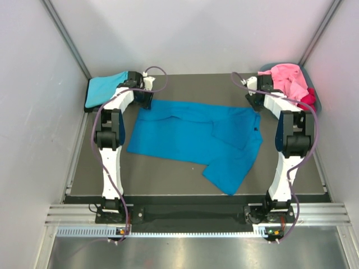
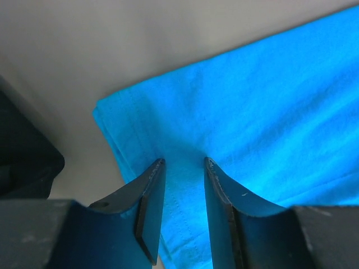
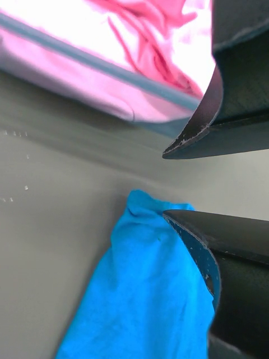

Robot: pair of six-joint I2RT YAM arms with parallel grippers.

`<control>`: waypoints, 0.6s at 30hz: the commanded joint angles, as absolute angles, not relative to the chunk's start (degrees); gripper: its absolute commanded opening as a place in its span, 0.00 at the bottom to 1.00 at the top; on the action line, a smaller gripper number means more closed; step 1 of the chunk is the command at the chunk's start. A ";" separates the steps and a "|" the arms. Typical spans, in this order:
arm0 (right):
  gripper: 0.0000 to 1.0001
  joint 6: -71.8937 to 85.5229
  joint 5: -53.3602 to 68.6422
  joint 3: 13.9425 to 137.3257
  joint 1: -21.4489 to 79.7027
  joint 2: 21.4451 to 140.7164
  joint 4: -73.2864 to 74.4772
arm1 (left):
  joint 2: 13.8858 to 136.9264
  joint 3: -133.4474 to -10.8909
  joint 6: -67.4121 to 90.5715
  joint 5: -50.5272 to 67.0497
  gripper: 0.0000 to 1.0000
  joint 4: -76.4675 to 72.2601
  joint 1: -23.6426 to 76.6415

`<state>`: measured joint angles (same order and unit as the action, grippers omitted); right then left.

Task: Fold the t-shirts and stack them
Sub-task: Fold the tshirt

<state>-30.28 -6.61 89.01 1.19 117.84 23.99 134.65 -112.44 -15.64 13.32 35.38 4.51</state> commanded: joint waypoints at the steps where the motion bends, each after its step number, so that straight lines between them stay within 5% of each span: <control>1: 0.42 -30.50 -6.16 91.32 1.67 119.53 22.85 | 135.53 -111.80 -15.82 9.76 0.39 35.68 4.57; 7: 0.45 -31.02 -1.24 94.82 1.32 123.57 26.01 | 136.05 -111.27 -16.26 7.48 0.41 35.77 4.92; 11: 0.09 -30.94 1.22 99.14 0.79 127.17 30.93 | 135.70 -110.22 -16.26 5.28 0.39 35.60 5.10; 13: 0.00 -31.02 2.02 99.84 0.44 127.79 30.68 | 135.53 -109.51 -15.74 3.87 0.35 35.16 5.19; 18: 0.00 -32.52 2.81 104.40 0.44 130.51 30.50 | 136.05 -109.69 -15.73 2.38 0.00 34.37 5.36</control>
